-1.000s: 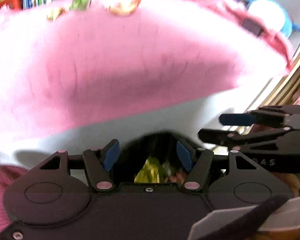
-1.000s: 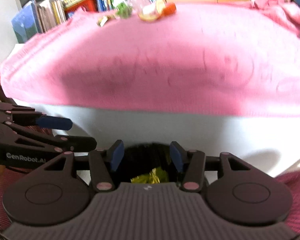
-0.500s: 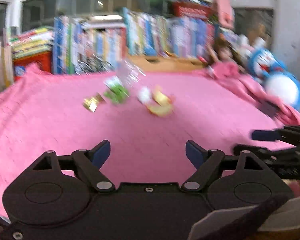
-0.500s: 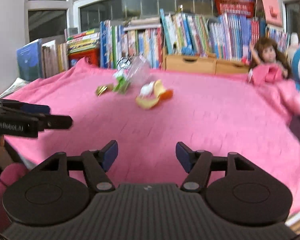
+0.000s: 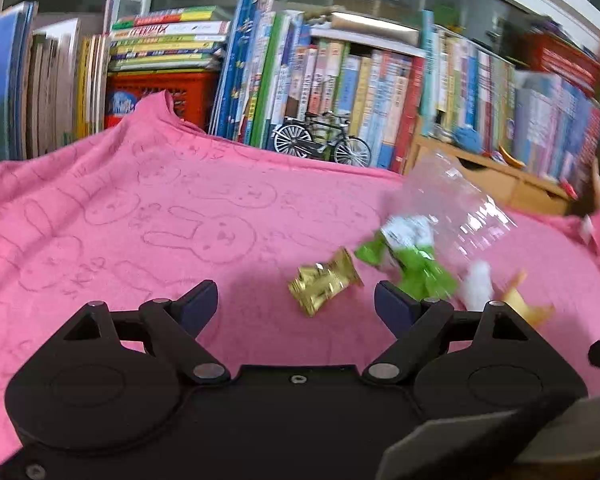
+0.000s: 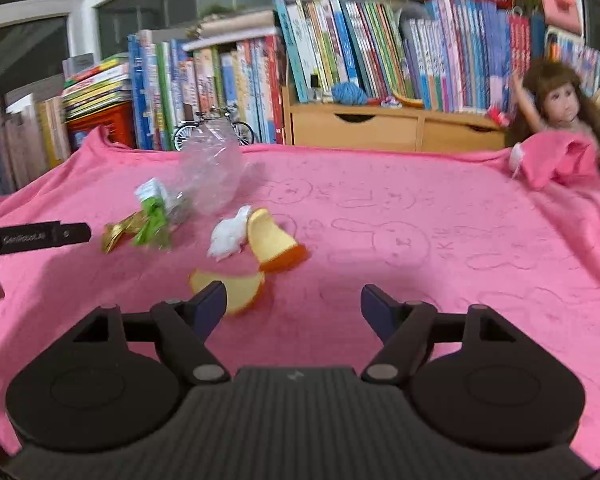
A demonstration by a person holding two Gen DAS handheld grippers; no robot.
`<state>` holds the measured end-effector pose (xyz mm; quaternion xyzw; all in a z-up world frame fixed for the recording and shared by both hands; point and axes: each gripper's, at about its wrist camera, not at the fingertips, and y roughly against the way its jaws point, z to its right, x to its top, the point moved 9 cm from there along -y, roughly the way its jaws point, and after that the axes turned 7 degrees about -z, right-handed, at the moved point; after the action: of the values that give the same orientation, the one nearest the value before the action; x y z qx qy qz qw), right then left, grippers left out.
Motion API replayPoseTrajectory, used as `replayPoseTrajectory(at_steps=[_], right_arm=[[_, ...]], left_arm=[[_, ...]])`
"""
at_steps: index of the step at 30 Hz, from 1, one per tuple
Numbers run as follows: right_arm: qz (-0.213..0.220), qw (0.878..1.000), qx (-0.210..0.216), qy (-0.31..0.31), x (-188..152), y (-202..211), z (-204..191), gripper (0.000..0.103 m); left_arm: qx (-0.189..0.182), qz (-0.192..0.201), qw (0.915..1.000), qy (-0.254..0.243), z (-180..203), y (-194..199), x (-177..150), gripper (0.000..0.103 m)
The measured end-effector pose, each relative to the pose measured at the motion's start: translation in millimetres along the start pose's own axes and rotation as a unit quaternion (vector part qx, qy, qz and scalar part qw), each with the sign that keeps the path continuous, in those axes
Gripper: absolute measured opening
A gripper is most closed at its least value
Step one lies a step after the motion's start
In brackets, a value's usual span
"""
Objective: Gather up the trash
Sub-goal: 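Grasp the gold wrapper with the left gripper while the right grasps the orange peel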
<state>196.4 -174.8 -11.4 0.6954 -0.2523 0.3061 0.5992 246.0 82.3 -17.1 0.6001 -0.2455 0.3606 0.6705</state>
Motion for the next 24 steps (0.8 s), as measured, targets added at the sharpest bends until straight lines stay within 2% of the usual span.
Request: replayPoseTrajectory(at_steps=[3, 5, 8, 10, 13, 15, 16, 17, 18, 21, 24], right_arm=[[-0.023, 1.0, 0.014, 0.002, 8, -28, -10, 0.09], [-0.028, 1.0, 0.009, 0.011, 11, -42, -15, 0.091], [-0.036, 0.999, 0.002, 0.019, 18, -64, -22, 0.092], [-0.042, 0.999, -0.003, 0.017, 20, -75, -25, 0.092], [-0.056, 0.998, -0.003, 0.013, 22, -90, -26, 0.09], [-0.067, 0.998, -0.003, 0.009, 20, -96, -25, 0.08], [-0.07, 0.997, -0.008, 0.005, 19, -98, -24, 0.069], [-0.068, 0.998, -0.012, 0.003, 18, -97, -23, 0.057], [-0.065, 0.998, -0.015, 0.001, 18, -96, -22, 0.053], [-0.056, 0.998, -0.001, -0.012, 18, -88, -18, 0.047], [-0.045, 0.999, 0.004, -0.022, 18, -77, -12, 0.045]], left_arm=[[-0.006, -0.012, 0.9999, -0.006, -2, -26, 4, 0.086], [0.009, -0.015, 0.9998, -0.004, -5, -39, 4, 0.086], [0.005, -0.013, 0.9998, -0.011, -2, -48, 1, 0.086], [0.004, -0.026, 0.9996, -0.009, -2, -59, 0, 0.086], [-0.004, -0.04, 0.9992, 0.001, -1, -67, -2, 0.079], [-0.016, -0.037, 0.9992, -0.004, 3, -67, -1, 0.052], [-0.022, -0.04, 0.9989, -0.007, 5, -67, -1, 0.044], [-0.016, -0.044, 0.9988, -0.012, 5, -68, -2, 0.025], [-0.001, -0.043, 0.9989, -0.018, 4, -69, -3, 0.011], [-0.003, -0.046, 0.9989, -0.007, 1, -66, -3, 0.005], [-0.005, -0.044, 0.999, -0.003, -2, -60, -4, 0.004]])
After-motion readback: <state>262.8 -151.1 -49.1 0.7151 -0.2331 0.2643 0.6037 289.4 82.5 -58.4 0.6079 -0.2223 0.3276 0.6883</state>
